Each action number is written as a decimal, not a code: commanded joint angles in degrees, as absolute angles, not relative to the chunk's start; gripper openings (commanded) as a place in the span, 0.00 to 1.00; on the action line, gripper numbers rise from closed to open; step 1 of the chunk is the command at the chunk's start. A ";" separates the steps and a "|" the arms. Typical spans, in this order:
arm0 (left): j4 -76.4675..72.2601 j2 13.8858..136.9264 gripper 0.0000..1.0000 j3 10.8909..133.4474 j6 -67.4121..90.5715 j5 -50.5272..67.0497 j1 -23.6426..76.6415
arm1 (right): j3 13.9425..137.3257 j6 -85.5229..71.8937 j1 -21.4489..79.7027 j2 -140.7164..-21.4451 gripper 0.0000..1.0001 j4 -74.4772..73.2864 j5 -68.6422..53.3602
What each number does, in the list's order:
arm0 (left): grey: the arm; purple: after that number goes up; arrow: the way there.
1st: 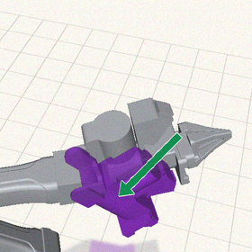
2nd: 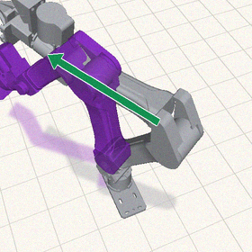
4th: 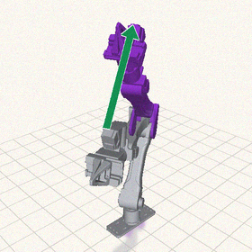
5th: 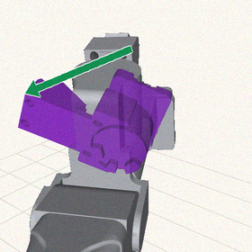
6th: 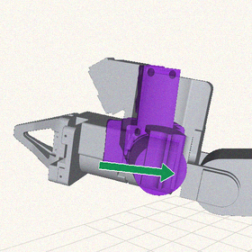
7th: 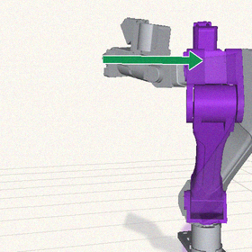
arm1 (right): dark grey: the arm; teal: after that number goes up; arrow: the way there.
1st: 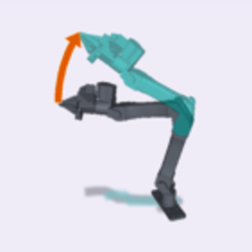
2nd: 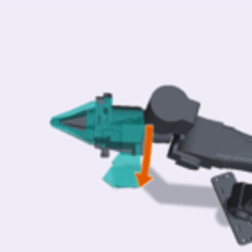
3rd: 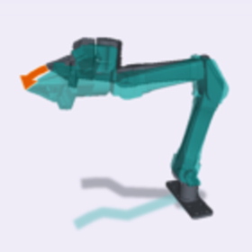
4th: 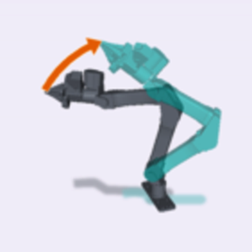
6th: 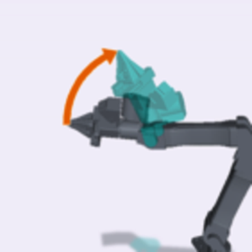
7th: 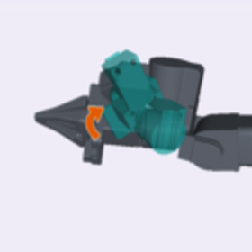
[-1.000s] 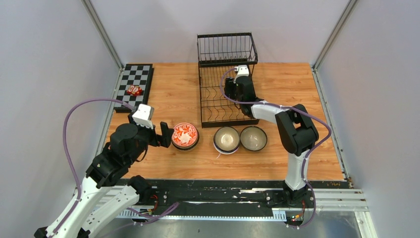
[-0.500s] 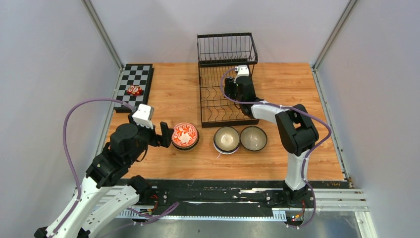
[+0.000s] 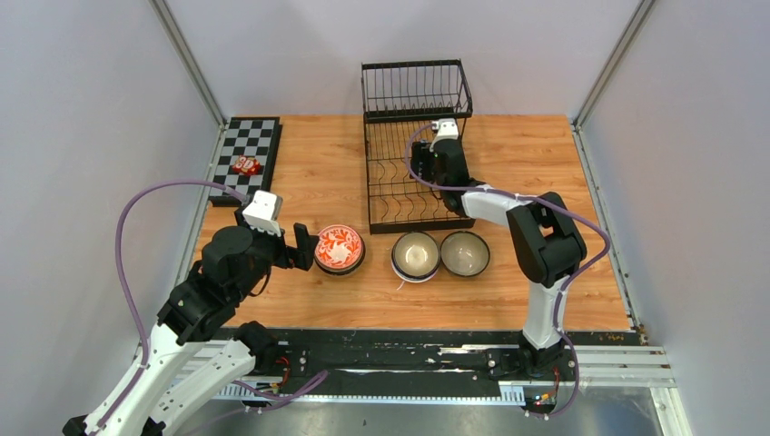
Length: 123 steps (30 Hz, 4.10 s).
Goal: Load the bowls into the dish rack
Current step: Place the bowl in the dish rack, then pick up the bowl from the center of the board.
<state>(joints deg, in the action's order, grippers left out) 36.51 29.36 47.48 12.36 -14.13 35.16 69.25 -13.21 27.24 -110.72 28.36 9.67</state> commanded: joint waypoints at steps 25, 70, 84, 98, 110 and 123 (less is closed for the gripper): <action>35.62 29.56 1.00 47.01 11.69 -13.36 34.77 | 64.23 -14.87 27.54 -100.52 0.68 27.73 9.35; 33.93 58.94 0.84 45.22 28.37 -21.74 34.76 | 44.82 -16.27 31.36 -48.02 0.64 -13.24 -4.33; 31.40 67.51 0.58 45.57 26.81 -24.69 34.54 | 44.96 -16.10 31.34 -49.25 0.59 -13.32 -6.04; 28.45 70.79 0.35 45.75 26.69 -23.79 33.21 | 44.48 -16.33 31.30 -50.20 0.56 -12.79 -6.47; 27.73 71.20 0.00 45.34 26.98 -25.30 32.56 | 43.92 -16.70 31.35 -50.36 0.55 -12.30 -6.59; 28.74 66.57 0.00 47.20 26.15 -24.52 32.56 | 44.76 -16.96 31.42 -48.98 0.54 -12.88 -7.01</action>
